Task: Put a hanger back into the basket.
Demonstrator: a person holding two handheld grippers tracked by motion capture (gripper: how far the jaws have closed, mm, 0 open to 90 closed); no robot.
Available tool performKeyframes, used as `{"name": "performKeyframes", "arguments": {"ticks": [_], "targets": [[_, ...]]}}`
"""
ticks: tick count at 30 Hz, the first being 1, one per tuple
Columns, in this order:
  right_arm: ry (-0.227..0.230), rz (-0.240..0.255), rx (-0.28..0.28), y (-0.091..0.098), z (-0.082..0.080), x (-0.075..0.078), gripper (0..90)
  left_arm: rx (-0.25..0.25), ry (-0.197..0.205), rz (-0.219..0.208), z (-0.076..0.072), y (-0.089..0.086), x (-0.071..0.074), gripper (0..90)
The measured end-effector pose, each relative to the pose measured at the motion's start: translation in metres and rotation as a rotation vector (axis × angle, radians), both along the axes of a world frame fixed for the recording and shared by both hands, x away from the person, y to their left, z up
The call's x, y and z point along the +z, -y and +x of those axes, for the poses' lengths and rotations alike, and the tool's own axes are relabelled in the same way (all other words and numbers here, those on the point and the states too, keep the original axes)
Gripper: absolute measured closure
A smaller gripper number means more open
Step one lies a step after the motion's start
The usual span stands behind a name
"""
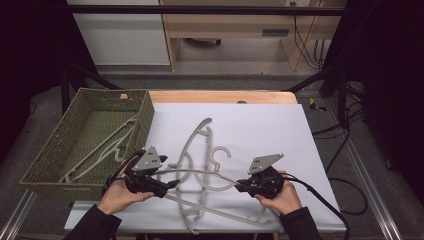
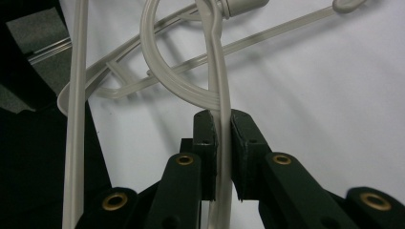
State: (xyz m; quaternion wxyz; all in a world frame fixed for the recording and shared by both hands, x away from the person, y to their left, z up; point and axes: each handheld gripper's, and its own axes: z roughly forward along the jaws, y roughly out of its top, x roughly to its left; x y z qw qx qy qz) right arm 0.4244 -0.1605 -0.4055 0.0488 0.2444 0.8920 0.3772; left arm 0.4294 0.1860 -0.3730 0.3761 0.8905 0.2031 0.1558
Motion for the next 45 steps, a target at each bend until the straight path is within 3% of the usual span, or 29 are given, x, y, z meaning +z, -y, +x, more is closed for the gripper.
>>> {"name": "performKeyframes", "arguments": {"ticks": [5, 6, 11, 13, 18, 25, 35, 40, 45], "targets": [[-0.013, -0.020, 0.024, -0.003, -0.002, -0.003, 81.8, -0.039, -0.011, 0.057, 0.001, 0.008, -0.005, 32.0], [-0.011, -0.017, 0.033, -0.004, -0.002, -0.003, 81.8, -0.063, -0.024, 0.087, 0.003, 0.012, -0.008, 34.4], [-0.026, -0.024, 0.049, -0.006, -0.003, -0.005, 81.9, -0.097, -0.052, 0.133, 0.005, 0.019, -0.016, 43.9], [-0.029, -0.021, 0.055, -0.007, -0.003, -0.006, 81.9, -0.123, -0.060, 0.181, 0.007, 0.023, -0.020, 49.5], [-0.029, -0.017, 0.068, -0.007, -0.004, -0.006, 81.8, -0.146, -0.077, 0.210, 0.008, 0.026, -0.026, 63.0], [-0.023, -0.025, 0.087, -0.009, -0.005, -0.006, 81.8, -0.156, -0.075, 0.223, 0.007, 0.028, -0.028, 73.2], [-0.034, -0.030, 0.110, -0.011, -0.005, -0.009, 80.8, -0.184, -0.093, 0.263, 0.000, 0.029, -0.031, 77.7], [-0.022, -0.050, 0.095, -0.010, -0.003, -0.009, 77.9, -0.193, -0.081, 0.259, -0.007, 0.029, -0.032, 80.0], [0.012, -0.025, 0.065, -0.006, -0.003, -0.003, 73.9, -0.199, -0.085, 0.214, -0.017, 0.025, -0.027, 82.2]]}}
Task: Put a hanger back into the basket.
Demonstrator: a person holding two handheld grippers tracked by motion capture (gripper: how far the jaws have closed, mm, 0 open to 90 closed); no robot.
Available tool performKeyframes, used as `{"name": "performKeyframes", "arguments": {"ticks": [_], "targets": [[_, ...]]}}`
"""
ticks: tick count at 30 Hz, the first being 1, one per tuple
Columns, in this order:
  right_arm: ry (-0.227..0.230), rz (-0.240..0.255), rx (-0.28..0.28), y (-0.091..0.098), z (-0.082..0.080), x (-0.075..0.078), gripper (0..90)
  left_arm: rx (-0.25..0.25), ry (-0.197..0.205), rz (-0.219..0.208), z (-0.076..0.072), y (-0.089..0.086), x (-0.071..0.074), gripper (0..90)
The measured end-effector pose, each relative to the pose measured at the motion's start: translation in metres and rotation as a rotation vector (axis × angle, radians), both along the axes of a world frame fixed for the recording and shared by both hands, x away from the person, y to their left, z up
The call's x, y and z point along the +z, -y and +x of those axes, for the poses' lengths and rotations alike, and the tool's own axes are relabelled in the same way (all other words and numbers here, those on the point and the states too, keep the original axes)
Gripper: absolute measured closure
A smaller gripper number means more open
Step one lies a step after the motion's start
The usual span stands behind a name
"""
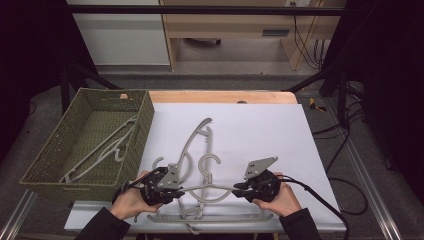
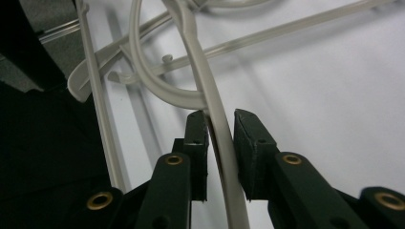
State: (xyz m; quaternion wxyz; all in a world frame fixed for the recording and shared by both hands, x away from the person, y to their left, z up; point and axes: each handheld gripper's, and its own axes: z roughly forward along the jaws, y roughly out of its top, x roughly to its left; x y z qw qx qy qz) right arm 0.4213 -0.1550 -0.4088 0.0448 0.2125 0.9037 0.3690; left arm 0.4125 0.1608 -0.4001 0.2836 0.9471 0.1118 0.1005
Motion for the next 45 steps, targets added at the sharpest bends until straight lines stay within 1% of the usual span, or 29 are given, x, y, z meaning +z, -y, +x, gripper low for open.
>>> {"name": "performKeyframes", "arguments": {"ticks": [1, 2, 3, 4, 5, 7, 8, 9, 10, 11, 13, 14, 15, 16, 17, 18, 19, 21, 22, 24, 27, 28, 29, 30, 31, 35, 40, 42, 45], "targets": [[0.009, 0.020, -0.016, 0.002, -0.001, 0.004, 72.1, 0.009, 0.007, -0.017, -0.003, -0.002, 0.003, 82.3], [0.009, 0.020, -0.016, 0.002, -0.001, 0.004, 72.1, 0.009, 0.007, -0.017, -0.003, -0.002, 0.003, 82.4], [0.022, 0.048, -0.031, 0.004, -0.002, 0.007, 68.7, 0.014, 0.009, -0.026, -0.004, -0.003, 0.005, 82.4], [0.022, 0.048, -0.031, 0.004, -0.002, 0.007, 68.7, 0.024, 0.008, -0.033, -0.005, -0.004, 0.006, 82.4], [0.032, 0.069, -0.035, 0.006, -0.002, 0.009, 65.0, 0.033, 0.012, -0.033, -0.005, -0.004, 0.008, 82.5], [0.074, 0.100, -0.061, 0.009, -0.003, 0.014, 58.4, 0.057, 0.019, -0.038, -0.005, -0.006, 0.009, 82.5], [0.102, 0.133, -0.091, 0.014, -0.004, 0.018, 52.1, 0.072, 0.020, -0.044, -0.004, -0.007, 0.010, 82.5], [0.102, 0.133, -0.091, 0.014, -0.004, 0.018, 52.1, 0.085, 0.018, -0.046, -0.003, -0.008, 0.010, 82.5], [0.122, 0.177, -0.137, 0.019, -0.003, 0.019, 48.2, 0.119, 0.017, -0.071, -0.003, -0.010, 0.010, 82.5], [0.122, 0.177, -0.137, 0.019, -0.003, 0.019, 48.2, 0.119, 0.017, -0.071, -0.003, -0.010, 0.010, 82.5], [0.133, 0.211, -0.183, 0.026, -0.001, 0.018, 40.8, 0.143, 0.019, -0.079, -0.001, -0.012, 0.012, 82.5], [0.140, 0.235, -0.231, 0.033, 0.001, 0.016, 38.0, 0.167, 0.024, -0.091, 0.000, -0.015, 0.014, 82.5], [0.140, 0.235, -0.231, 0.033, 0.001, 0.016, 38.0, 0.167, 0.024, -0.091, 0.000, -0.015, 0.014, 82.5], [0.154, 0.272, -0.279, 0.041, 0.002, 0.017, 31.9, 0.181, 0.026, -0.108, 0.000, -0.017, 0.014, 82.5], [0.154, 0.272, -0.279, 0.041, 0.002, 0.017, 31.9, 0.188, 0.024, -0.112, 0.001, -0.019, 0.016, 82.5], [0.166, 0.300, -0.313, 0.049, 0.001, 0.018, 25.8, 0.197, 0.029, -0.118, 0.001, -0.021, 0.017, 82.5], [0.173, 0.310, -0.333, 0.052, 0.001, 0.018, 22.2, 0.223, 0.045, -0.127, 0.001, -0.025, 0.021, 82.5], [0.187, 0.326, -0.364, 0.057, -0.001, 0.019, 17.0, 0.232, 0.055, -0.131, 0.000, -0.027, 0.023, 82.5], [0.189, 0.331, -0.380, 0.060, -0.001, 0.019, 15.2, 0.258, 0.062, -0.151, 0.000, -0.031, 0.027, 82.5], [0.194, 0.332, -0.387, 0.062, -0.002, 0.018, 12.5, 0.270, 0.067, -0.160, 0.000, -0.034, 0.029, 82.5], [0.205, 0.324, -0.426, 0.069, -0.004, 0.018, 7.3, 0.311, 0.082, -0.182, 0.001, -0.041, 0.034, 82.5], [0.222, 0.332, -0.447, 0.074, -0.005, 0.016, 6.7, 0.321, 0.084, -0.183, 0.001, -0.044, 0.036, 82.5], [0.222, 0.332, -0.447, 0.074, -0.005, 0.016, 6.7, 0.334, 0.088, -0.192, 0.002, -0.047, 0.037, 82.5], [0.218, 0.347, -0.472, 0.078, -0.006, 0.015, 5.5, 0.345, 0.094, -0.195, 0.002, -0.049, 0.038, 82.5], [0.227, 0.341, -0.477, 0.081, -0.005, 0.015, 5.1, 0.354, 0.097, -0.199, 0.003, -0.051, 0.040, 82.5], [0.213, 0.341, -0.500, 0.084, -0.003, 0.012, 3.1, 0.377, 0.121, -0.204, 0.005, -0.059, 0.049, 82.4], [0.210, 0.327, -0.526, 0.090, -0.001, 0.008, 2.0, 0.392, 0.164, -0.197, 0.004, -0.065, 0.063, 82.4], [0.213, 0.312, -0.538, 0.091, -0.001, 0.007, 1.9, 0.391, 0.187, -0.175, 0.003, -0.068, 0.073, 82.5], [0.212, 0.320, -0.542, 0.091, -0.001, 0.007, 1.8, 0.405, 0.227, -0.152, 0.003, -0.073, 0.092, 82.4]]}}
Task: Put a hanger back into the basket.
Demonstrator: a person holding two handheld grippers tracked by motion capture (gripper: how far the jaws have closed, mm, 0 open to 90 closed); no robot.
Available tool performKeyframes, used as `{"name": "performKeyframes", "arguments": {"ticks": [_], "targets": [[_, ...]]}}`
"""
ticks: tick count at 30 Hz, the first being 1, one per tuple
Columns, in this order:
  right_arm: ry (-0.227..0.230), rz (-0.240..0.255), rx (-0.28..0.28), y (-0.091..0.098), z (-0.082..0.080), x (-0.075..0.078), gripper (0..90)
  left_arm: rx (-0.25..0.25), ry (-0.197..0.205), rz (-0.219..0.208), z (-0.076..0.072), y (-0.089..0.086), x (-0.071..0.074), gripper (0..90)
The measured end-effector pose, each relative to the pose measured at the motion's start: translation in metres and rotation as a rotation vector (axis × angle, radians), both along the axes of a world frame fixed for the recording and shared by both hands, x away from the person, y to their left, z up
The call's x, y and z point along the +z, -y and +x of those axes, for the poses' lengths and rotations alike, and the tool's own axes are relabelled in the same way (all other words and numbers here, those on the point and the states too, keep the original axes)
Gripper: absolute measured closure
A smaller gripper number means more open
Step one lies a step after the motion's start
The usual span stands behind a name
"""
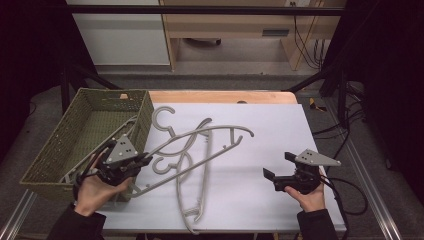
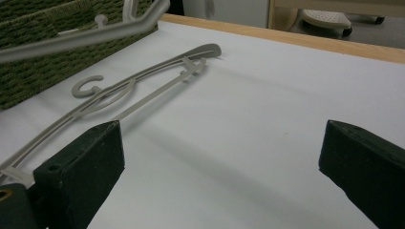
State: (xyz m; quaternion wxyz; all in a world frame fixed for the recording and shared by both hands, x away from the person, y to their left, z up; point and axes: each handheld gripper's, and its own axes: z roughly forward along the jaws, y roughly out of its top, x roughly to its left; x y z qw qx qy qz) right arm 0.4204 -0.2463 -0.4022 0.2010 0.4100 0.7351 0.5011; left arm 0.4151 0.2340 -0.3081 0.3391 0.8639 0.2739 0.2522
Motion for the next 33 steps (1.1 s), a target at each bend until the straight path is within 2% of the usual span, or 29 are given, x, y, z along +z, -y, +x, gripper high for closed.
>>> {"name": "performKeyframes", "arguments": {"ticks": [6, 7, 12, 14, 19, 24, 29, 33], "targets": [[-0.008, -0.008, -0.001, 0.001, 0.000, -0.001, 1.7, 0.045, 0.053, -0.034, 0.006, -0.020, 0.030, 82.4], [-0.009, -0.008, -0.001, 0.001, 0.001, -0.001, 1.7, 0.063, 0.068, -0.041, 0.009, -0.028, 0.037, 82.4], [-0.009, -0.005, -0.004, 0.000, 0.001, -0.001, 1.7, 0.097, 0.094, -0.036, 0.015, -0.043, 0.045, 82.4], [-0.012, -0.004, -0.003, -0.001, 0.001, -0.002, 1.7, 0.131, 0.115, -0.040, 0.022, -0.054, 0.048, 82.4], [-0.014, -0.006, -0.005, 0.000, 0.002, -0.002, 1.7, 0.176, 0.124, -0.027, 0.032, -0.072, 0.046, 82.4], [-0.017, -0.007, -0.007, -0.001, 0.002, -0.003, 1.7, 0.233, 0.120, -0.033, 0.045, -0.097, 0.033, 82.4], [-0.024, -0.013, -0.007, -0.001, 0.003, -0.004, 1.7, 0.263, 0.115, -0.020, 0.052, -0.113, 0.025, 82.4], [-0.025, -0.014, -0.004, -0.001, 0.003, -0.005, 1.7, 0.305, 0.099, -0.017, 0.057, -0.127, 0.017, 82.4]]}}
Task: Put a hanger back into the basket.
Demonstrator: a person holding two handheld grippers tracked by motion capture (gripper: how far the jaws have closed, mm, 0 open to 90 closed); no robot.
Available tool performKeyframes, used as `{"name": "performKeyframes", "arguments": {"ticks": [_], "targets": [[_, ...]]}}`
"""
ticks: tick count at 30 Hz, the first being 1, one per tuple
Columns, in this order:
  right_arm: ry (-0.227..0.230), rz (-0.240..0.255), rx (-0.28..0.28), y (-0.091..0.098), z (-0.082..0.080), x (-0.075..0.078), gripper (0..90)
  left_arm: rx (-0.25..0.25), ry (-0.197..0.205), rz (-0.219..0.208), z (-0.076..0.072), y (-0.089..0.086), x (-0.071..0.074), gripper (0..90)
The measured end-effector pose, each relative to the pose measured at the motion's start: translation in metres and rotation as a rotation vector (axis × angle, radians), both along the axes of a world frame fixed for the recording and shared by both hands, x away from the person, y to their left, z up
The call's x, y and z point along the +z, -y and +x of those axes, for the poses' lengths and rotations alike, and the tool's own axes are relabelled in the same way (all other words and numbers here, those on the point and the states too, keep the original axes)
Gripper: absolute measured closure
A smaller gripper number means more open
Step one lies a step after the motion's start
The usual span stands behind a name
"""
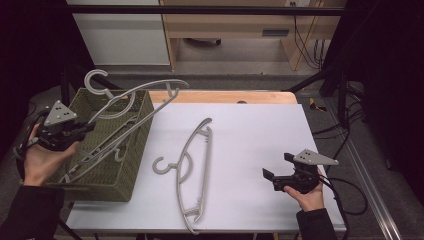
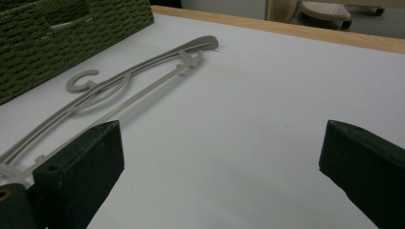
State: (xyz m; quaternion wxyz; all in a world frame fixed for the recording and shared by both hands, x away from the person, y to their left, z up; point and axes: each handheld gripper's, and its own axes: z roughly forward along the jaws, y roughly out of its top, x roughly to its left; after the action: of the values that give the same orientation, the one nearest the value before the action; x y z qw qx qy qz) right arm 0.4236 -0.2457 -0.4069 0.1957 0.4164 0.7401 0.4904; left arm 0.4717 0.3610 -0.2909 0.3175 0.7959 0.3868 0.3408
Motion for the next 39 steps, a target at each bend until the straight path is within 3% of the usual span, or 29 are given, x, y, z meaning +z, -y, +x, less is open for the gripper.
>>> {"name": "performKeyframes", "arguments": {"ticks": [8, 14, 25, 33, 39], "targets": [[-0.003, 0.007, -0.007, 0.000, 0.001, -0.001, 1.7, 0.046, -0.012, -0.019, 0.005, -0.028, -0.012, 82.4], [-0.007, -0.001, -0.003, 0.000, 0.001, -0.001, 1.6, 0.085, -0.019, 0.000, 0.003, -0.048, -0.017, 82.4], [-0.014, -0.004, -0.002, 0.000, 0.002, -0.002, 1.4, 0.142, -0.012, -0.003, 0.001, -0.070, -0.025, 82.4], [-0.017, 0.000, -0.004, 0.000, 0.002, -0.003, 1.4, 0.183, -0.025, 0.091, 0.005, -0.073, -0.032, 82.3], [-0.017, -0.005, -0.005, 0.000, 0.002, -0.003, 1.3, 0.220, -0.032, 0.094, 0.008, -0.083, -0.041, 82.3]]}}
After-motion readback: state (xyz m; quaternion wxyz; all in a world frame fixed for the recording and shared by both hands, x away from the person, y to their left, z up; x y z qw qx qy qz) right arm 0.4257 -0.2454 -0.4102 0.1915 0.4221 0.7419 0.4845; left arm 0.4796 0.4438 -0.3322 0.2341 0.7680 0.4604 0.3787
